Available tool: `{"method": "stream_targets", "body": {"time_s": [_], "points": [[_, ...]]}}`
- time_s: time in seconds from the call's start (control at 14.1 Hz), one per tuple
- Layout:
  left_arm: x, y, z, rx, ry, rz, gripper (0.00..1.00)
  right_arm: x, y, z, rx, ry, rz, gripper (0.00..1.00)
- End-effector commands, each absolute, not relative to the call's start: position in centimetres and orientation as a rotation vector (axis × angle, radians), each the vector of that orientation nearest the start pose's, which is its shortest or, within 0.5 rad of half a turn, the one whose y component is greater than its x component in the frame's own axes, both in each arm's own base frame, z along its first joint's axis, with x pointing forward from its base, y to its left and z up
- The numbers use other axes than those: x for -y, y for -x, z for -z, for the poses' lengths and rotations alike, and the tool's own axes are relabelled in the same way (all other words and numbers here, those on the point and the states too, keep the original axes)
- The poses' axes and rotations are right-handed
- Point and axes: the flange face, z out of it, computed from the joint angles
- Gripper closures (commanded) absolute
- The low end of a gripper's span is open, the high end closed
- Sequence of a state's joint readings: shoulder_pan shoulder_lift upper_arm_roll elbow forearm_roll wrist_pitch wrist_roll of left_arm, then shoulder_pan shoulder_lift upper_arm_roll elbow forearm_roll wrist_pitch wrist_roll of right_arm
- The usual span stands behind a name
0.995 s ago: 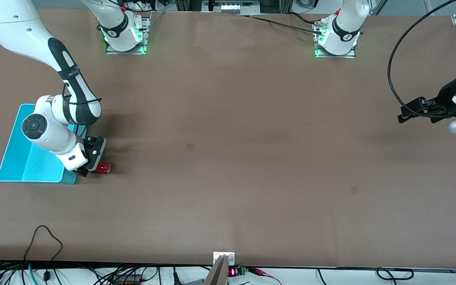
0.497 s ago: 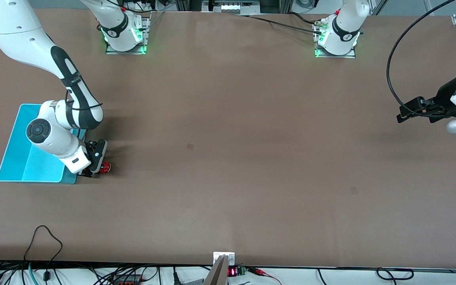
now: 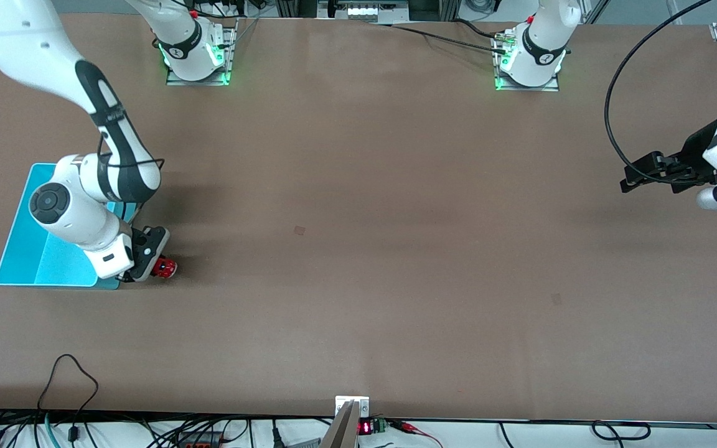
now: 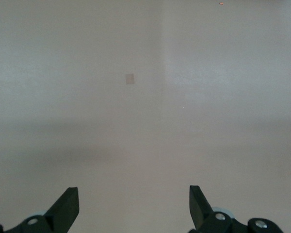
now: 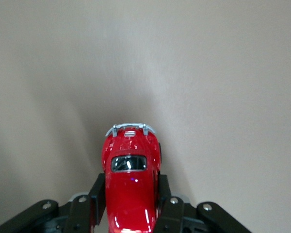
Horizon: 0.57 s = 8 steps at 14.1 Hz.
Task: Wind red beetle toy and store in blue box
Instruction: 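Lift the red car with the right gripper over the cyan box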
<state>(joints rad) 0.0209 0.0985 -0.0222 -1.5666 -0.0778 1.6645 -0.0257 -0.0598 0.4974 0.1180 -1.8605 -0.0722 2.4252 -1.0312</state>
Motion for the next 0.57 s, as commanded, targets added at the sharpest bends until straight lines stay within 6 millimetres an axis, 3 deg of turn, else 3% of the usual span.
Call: {"method": "stream_targets", "body": {"time_s": [0.0,0.07,0.28,0.5], "points": [[1.0,-58.4,-58.3,0.054,3.209,-0.002,0.0,-4.0,-62.5,-33.0,1.238,2.904,0.012,1.0],[1.1,-58.4,-58.3,0.052,3.209,-0.002,0.0,-3.3,-62.0,-34.6,1.091,2.964,-0.016,1.0],[1.1,-58.4,-58.3,0.052,3.209,0.003,0.0,4.0,-60.1,-37.5,0.574,3.13,-0.116,1.0],[1.2,-58.4,-58.3,0.047,3.209,0.0,0.0,11.6,-59.2,-37.4,0.239,3.197,-0.128,1.0]]}}
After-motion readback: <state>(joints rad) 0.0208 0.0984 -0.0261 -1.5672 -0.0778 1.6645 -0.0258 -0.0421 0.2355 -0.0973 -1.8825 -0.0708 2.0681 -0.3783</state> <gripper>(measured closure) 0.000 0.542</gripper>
